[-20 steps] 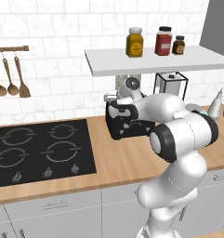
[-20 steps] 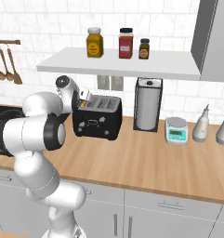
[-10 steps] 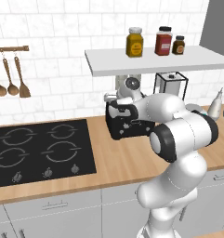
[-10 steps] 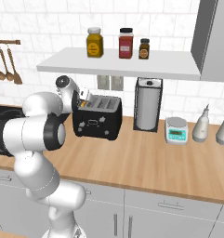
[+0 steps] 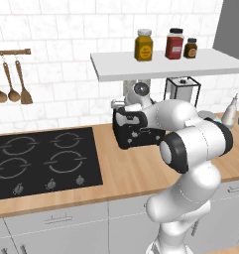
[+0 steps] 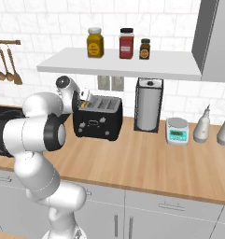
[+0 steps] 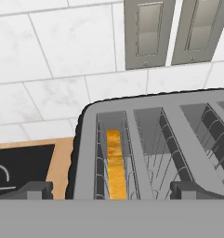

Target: Start the toaster. Once the lever pops up, take the bread to the plate on the dining counter.

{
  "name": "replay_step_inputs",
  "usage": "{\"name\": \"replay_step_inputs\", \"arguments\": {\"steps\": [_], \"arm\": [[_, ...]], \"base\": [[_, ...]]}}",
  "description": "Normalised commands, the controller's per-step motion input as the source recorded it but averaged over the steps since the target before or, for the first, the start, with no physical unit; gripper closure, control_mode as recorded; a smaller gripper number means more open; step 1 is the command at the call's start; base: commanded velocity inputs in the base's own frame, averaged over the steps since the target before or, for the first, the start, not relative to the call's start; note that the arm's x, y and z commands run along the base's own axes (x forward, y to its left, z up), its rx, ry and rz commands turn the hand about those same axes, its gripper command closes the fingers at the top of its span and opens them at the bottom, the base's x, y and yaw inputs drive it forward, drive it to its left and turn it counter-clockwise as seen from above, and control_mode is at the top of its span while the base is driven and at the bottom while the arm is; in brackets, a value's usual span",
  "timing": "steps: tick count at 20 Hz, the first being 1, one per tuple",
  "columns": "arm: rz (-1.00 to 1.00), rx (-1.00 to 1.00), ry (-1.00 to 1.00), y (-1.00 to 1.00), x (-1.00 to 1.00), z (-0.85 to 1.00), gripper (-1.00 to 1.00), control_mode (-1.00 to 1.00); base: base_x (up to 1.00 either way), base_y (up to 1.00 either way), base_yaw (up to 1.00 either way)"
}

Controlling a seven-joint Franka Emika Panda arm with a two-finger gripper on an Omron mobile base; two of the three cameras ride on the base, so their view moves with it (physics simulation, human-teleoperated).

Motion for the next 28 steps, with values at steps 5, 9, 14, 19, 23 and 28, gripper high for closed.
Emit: {"name": "replay_step_inputs", "arguments": {"steps": [5,9,14,19,23,28], "arm": [[0.0,0.0,0.0,0.0,0.0,0.0,-1.0,-1.0],[0.0,0.0,0.0,0.0,0.0,0.0,-1.0,-1.0],[0.0,0.0,0.0,0.0,0.0,0.0,-1.0,-1.0],[0.0,0.0,0.0,0.0,0.0,0.0,-1.0,-1.0],[0.0,0.0,0.0,0.0,0.0,0.0,-1.0,-1.0],[0.0,0.0,0.0,0.0,0.0,0.0,-1.0,-1.0]], "base": [[0.0,0.0,0.0],[0.0,0.0,0.0],[0.0,0.0,0.0],[0.0,0.0,0.0],[0.0,0.0,0.0],[0.0,0.0,0.0]]}}
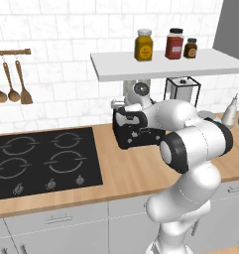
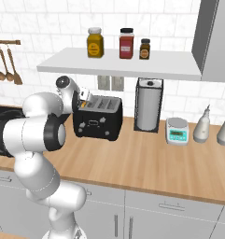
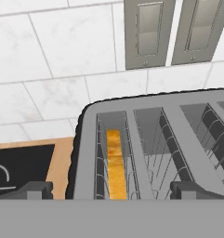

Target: Start the toaster. Once the lever pops up, take the bread to the plate on the dining counter.

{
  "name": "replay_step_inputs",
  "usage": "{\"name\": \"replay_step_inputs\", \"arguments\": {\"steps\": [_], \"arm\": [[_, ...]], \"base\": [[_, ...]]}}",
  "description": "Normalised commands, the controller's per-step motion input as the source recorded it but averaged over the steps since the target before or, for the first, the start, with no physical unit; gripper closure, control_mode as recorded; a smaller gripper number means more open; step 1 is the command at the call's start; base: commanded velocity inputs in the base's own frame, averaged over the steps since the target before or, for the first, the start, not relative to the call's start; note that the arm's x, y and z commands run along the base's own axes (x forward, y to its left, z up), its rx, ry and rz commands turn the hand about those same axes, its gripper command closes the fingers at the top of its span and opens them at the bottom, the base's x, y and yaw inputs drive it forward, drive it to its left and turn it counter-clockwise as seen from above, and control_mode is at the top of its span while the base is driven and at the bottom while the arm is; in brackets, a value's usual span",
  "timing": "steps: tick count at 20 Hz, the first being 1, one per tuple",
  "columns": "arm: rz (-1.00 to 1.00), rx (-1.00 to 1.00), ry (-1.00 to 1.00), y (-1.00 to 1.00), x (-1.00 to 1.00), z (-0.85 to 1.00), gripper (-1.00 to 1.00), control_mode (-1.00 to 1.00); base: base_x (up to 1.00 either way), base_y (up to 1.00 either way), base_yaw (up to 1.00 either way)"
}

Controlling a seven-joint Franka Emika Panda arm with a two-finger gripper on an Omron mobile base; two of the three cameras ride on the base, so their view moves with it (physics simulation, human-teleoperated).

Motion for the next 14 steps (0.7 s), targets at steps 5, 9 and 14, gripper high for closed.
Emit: {"name": "replay_step_inputs", "arguments": {"steps": [5,9,14], "arm": [[0.0,0.0,0.0,0.0,0.0,0.0,-1.0,-1.0],[0.0,0.0,0.0,0.0,0.0,0.0,-1.0,-1.0],[0.0,0.0,0.0,0.0,0.0,0.0,-1.0,-1.0]], "base": [[0.0,0.0,0.0],[0.0,0.0,0.0],[0.0,0.0,0.0]]}}
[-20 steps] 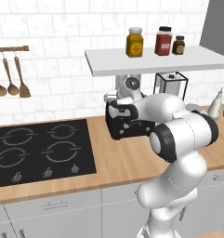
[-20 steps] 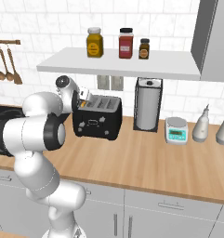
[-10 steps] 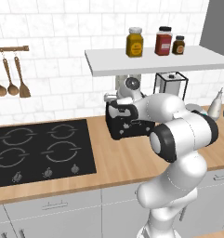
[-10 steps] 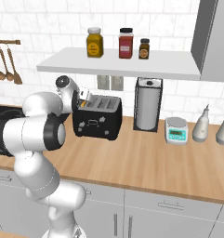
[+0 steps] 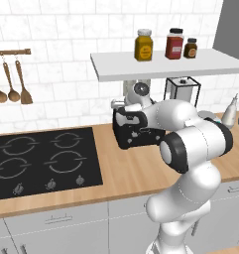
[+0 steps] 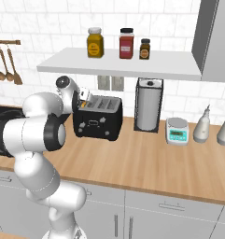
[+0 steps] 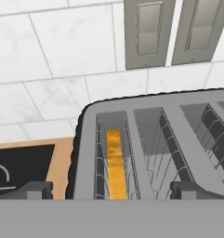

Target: Start the toaster. Once the lever pops up, take the bread to the plate on the dining counter.

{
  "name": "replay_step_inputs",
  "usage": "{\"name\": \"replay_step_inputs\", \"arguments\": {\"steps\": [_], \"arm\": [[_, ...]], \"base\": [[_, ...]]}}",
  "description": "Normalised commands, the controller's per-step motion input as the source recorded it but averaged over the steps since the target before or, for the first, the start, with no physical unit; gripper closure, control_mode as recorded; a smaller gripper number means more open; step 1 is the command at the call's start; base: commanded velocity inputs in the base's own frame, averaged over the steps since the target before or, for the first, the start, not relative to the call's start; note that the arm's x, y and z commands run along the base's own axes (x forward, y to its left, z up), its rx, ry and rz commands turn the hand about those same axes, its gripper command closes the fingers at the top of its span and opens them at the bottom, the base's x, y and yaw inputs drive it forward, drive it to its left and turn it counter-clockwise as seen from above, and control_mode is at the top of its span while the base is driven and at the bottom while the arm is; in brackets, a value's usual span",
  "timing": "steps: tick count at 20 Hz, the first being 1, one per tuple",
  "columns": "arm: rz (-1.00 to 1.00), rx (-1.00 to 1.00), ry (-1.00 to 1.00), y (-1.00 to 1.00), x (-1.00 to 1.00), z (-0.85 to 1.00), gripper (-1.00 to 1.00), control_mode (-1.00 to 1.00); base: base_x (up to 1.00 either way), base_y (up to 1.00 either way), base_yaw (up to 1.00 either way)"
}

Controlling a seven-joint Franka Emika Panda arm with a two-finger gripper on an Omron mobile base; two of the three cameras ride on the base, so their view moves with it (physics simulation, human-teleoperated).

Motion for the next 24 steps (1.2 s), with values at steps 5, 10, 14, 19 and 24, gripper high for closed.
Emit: {"name": "replay_step_inputs", "arguments": {"steps": [5,10,14,19,24], "arm": [[0.0,0.0,0.0,0.0,0.0,0.0,-1.0,-1.0],[0.0,0.0,0.0,0.0,0.0,0.0,-1.0,-1.0],[0.0,0.0,0.0,0.0,0.0,0.0,-1.0,-1.0],[0.0,0.0,0.0,0.0,0.0,0.0,-1.0,-1.0],[0.0,0.0,0.0,0.0,0.0,0.0,-1.0,-1.0]], "base": [[0.0,0.0,0.0],[0.0,0.0,0.0],[0.0,0.0,0.0],[0.0,0.0,0.0],[0.0,0.0,0.0]]}}
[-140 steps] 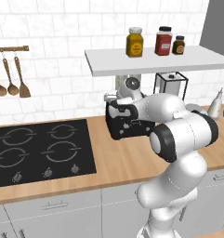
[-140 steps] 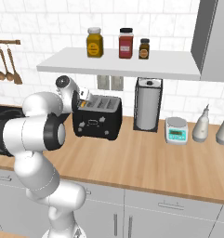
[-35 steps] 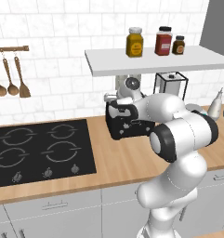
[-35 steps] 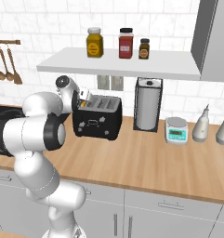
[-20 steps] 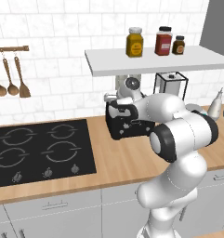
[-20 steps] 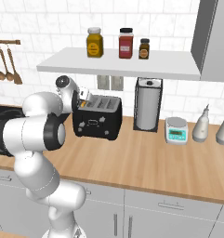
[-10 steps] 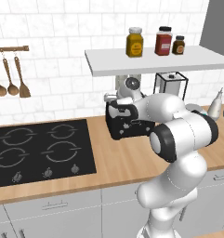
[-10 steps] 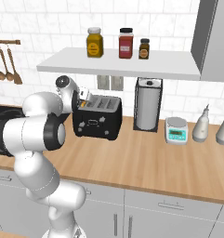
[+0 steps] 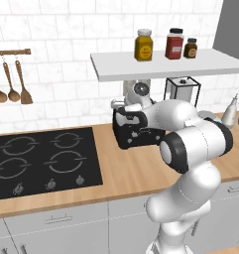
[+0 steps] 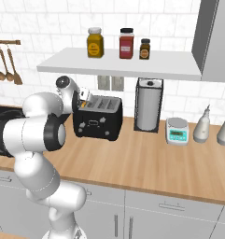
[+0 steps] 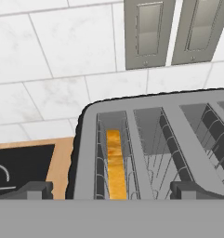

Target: Start the toaster. Once the lever pops up, take the bread to the plate on the dining counter.

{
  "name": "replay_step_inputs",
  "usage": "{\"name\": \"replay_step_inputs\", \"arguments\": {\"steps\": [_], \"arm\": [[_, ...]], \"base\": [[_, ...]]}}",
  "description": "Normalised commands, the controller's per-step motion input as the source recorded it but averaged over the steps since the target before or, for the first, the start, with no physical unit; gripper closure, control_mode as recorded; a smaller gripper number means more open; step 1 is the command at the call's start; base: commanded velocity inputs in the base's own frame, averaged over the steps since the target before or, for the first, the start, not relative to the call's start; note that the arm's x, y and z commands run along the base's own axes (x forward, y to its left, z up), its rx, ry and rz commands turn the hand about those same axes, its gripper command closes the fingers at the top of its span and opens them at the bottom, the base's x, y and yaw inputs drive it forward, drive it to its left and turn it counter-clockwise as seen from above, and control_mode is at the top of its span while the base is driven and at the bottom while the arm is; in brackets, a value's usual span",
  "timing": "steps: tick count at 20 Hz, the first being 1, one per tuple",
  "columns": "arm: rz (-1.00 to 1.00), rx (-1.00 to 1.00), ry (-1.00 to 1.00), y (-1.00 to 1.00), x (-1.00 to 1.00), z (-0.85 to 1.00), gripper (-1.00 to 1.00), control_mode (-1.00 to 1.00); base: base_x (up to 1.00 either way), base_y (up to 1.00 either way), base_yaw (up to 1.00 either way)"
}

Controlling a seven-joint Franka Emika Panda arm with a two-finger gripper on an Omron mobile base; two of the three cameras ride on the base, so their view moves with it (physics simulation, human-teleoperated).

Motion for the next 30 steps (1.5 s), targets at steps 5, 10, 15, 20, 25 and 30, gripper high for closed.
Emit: {"name": "replay_step_inputs", "arguments": {"steps": [5,10,15,20,25,30], "arm": [[0.0,0.0,0.0,0.0,0.0,0.0,-1.0,-1.0],[0.0,0.0,0.0,0.0,0.0,0.0,-1.0,-1.0],[0.0,0.0,0.0,0.0,0.0,0.0,-1.0,-1.0],[0.0,0.0,0.0,0.0,0.0,0.0,-1.0,-1.0],[0.0,0.0,0.0,0.0,0.0,0.0,-1.0,-1.0],[0.0,0.0,0.0,0.0,0.0,0.0,-1.0,-1.0]], "base": [[0.0,0.0,0.0],[0.0,0.0,0.0],[0.0,0.0,0.0],[0.0,0.0,0.0],[0.0,0.0,0.0],[0.0,0.0,0.0]]}}
